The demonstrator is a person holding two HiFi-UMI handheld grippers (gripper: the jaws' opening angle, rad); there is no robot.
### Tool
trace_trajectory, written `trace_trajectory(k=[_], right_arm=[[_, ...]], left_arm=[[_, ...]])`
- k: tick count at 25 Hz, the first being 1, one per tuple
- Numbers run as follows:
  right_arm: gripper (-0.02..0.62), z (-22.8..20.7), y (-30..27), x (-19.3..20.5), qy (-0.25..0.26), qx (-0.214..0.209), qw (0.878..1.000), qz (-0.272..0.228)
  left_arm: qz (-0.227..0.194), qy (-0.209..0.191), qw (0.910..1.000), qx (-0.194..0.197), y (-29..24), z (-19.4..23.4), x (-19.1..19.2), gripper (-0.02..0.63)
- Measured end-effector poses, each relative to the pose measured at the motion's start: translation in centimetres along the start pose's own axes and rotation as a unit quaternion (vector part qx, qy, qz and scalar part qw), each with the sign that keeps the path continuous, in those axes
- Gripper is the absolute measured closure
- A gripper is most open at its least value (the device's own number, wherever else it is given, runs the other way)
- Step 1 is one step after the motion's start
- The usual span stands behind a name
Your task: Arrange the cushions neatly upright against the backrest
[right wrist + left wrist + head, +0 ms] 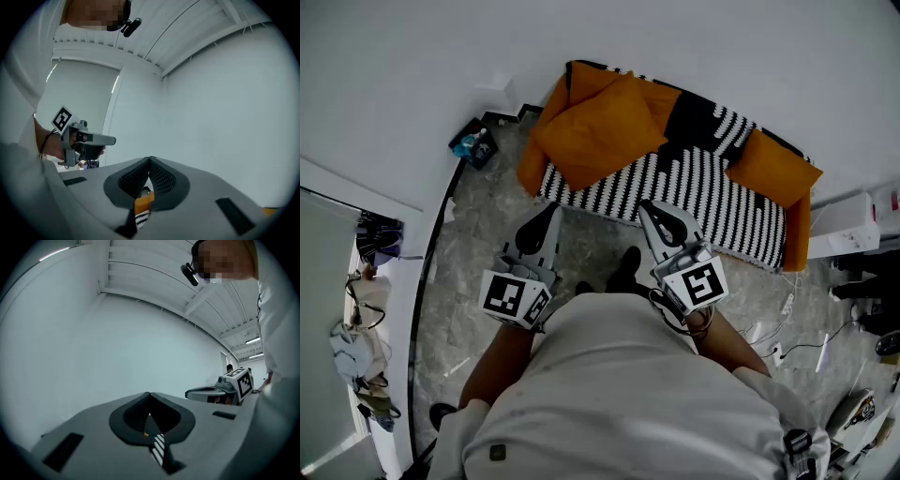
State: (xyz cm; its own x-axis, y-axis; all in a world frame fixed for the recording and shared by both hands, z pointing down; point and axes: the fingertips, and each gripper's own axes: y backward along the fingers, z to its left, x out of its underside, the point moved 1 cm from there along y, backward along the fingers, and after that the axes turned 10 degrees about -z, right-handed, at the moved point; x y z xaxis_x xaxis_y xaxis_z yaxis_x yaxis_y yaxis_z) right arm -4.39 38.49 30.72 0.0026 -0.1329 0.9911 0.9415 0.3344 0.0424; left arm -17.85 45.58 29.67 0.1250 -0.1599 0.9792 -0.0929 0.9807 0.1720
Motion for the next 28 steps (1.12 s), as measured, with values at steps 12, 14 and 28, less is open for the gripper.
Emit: trace_trajectory(k=[12, 14, 28], right_arm=[[0.569, -0.1, -0.2, -0.9, -0.001, 0.001, 0.999, -0.051], [0.569, -0.3, -0.4, -0.8, -0.003, 0.002, 0.999, -0.051], [0.569, -4.3, -1.7, 0.7, -0.004, -0.005, 0.999, -0.042]], left_arm=[[0.000, 0.001, 1.0000, -0.007, 0.9, 0.3, 0.1, 0.598], [-0.001, 0.001, 1.0000, -0.009, 0.9, 0.5, 0.2, 0.598], [0.011, 0.002, 0.9998, -0.016, -3.1, 1.3, 1.6, 0.598]])
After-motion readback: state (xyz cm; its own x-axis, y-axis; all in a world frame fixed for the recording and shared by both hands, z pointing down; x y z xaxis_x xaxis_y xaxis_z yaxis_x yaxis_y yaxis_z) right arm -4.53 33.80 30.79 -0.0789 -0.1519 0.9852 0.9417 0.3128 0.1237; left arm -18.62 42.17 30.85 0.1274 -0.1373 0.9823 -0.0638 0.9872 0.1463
